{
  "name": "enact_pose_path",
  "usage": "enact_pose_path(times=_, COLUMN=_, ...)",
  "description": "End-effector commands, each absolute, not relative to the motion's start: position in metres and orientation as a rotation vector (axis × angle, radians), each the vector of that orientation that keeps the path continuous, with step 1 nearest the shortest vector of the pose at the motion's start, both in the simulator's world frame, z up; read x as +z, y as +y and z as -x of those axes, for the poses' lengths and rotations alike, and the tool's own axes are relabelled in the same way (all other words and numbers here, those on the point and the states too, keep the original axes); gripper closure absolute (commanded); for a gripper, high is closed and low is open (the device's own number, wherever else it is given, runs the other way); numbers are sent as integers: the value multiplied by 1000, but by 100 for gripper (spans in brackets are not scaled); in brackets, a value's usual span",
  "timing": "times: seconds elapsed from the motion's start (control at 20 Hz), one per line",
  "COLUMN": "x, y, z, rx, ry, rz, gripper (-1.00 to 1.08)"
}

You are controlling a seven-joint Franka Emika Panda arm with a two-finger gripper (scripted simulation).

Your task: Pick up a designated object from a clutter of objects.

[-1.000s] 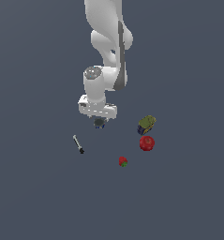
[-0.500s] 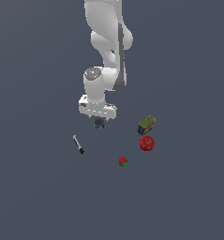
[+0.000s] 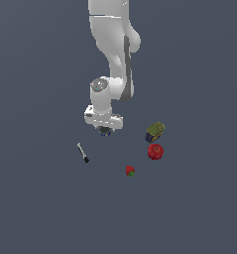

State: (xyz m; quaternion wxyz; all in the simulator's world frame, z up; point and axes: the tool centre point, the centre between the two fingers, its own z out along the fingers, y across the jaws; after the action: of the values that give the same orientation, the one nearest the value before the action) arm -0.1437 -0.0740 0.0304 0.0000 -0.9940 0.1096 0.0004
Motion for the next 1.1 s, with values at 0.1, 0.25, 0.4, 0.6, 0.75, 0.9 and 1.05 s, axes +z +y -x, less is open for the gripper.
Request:
enact_pose_path(times=0.1, x=18, y=-74, z=144, rx=0, ry=345, rz=3122, gripper=-92)
enact_pose_path(times=0.25, x=14, y=-74, z=144, rx=0, ry=345, rz=3122, gripper=-92)
enact_pose_path(times=0.4, x=14, y=-74, z=143, rx=0, ry=345, rz=3122, gripper=-92)
enact_pose_path(times=0.6, x=14, y=-74, z=143, rx=0, ry=345, rz=3122, gripper=108)
enact_pose_path(times=0.75, x=14, y=-74, z=143, rx=0, ry=345, rz=3122, gripper=108)
enact_pose_path(times=0.9, x=14, y=-74, z=143, rx=0, ry=345, rz=3122, gripper=108)
enact_pose_path(times=1.05, x=15, y=-74, z=143, rx=0, ry=345, rz=3122, gripper=108)
